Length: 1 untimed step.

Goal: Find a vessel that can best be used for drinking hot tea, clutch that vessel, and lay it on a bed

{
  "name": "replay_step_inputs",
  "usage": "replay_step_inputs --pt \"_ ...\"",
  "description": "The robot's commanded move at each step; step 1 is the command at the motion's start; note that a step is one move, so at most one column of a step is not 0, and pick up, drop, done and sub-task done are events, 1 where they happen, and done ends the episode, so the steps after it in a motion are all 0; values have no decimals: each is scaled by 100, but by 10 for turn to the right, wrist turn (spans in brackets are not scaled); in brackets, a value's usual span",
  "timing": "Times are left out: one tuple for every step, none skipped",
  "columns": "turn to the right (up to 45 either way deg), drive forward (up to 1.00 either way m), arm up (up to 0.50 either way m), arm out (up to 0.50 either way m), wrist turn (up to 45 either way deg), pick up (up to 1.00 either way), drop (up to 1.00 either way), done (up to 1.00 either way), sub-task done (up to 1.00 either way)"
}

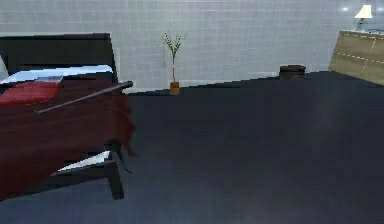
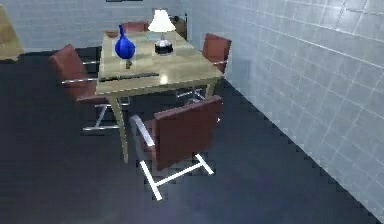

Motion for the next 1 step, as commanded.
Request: replay_step_inputs --pt "180 0 0 0 0 0 0 0 0"
